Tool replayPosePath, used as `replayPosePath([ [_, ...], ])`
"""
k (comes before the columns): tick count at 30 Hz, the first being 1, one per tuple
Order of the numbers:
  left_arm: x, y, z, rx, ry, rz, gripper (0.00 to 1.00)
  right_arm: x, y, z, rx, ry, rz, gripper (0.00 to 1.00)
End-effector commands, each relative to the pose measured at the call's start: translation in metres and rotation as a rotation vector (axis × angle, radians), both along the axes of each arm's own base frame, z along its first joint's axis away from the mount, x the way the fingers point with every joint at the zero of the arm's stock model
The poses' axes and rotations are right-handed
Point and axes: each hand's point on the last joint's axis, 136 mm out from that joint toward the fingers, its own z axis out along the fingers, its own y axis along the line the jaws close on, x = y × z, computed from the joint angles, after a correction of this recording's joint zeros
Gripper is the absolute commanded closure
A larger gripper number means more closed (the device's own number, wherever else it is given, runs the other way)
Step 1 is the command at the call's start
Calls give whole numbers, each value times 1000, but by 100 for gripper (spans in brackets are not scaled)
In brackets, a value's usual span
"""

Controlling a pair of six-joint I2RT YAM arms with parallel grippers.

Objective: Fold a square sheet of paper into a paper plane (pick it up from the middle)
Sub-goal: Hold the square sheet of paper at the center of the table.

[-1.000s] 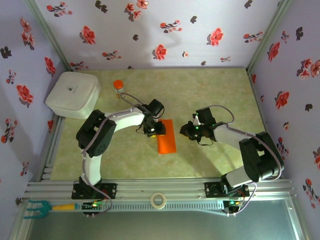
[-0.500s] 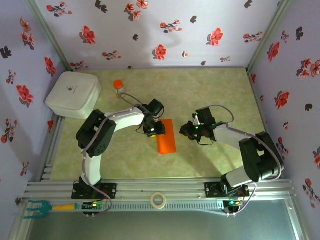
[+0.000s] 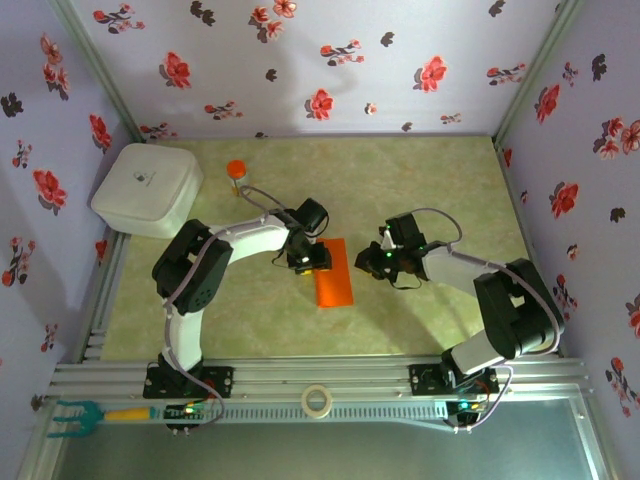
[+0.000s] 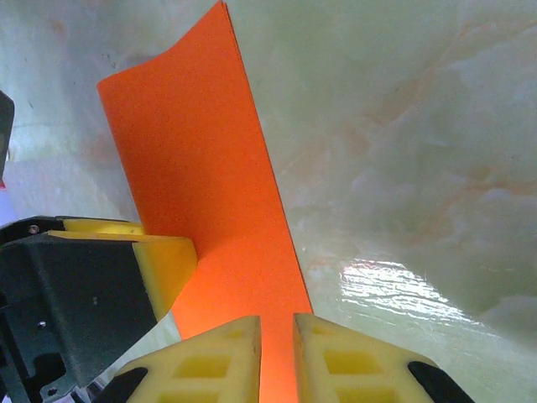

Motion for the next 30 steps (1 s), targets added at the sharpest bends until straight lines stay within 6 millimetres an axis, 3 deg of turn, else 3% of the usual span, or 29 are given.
replayPosePath([
  [1,4,60,-66,273,-5,28,58,5,2,3,-15,-20,9,81],
  [21,4,62,-68,297,1,-2,58,5,3,3,-12,-14,12,80],
  [27,4,62,-69,295,3,1,58,4,20,9,33,-31,75,83],
  [30,4,62,-69,295,2,3,58,6,28,6,27,-28,96,91],
])
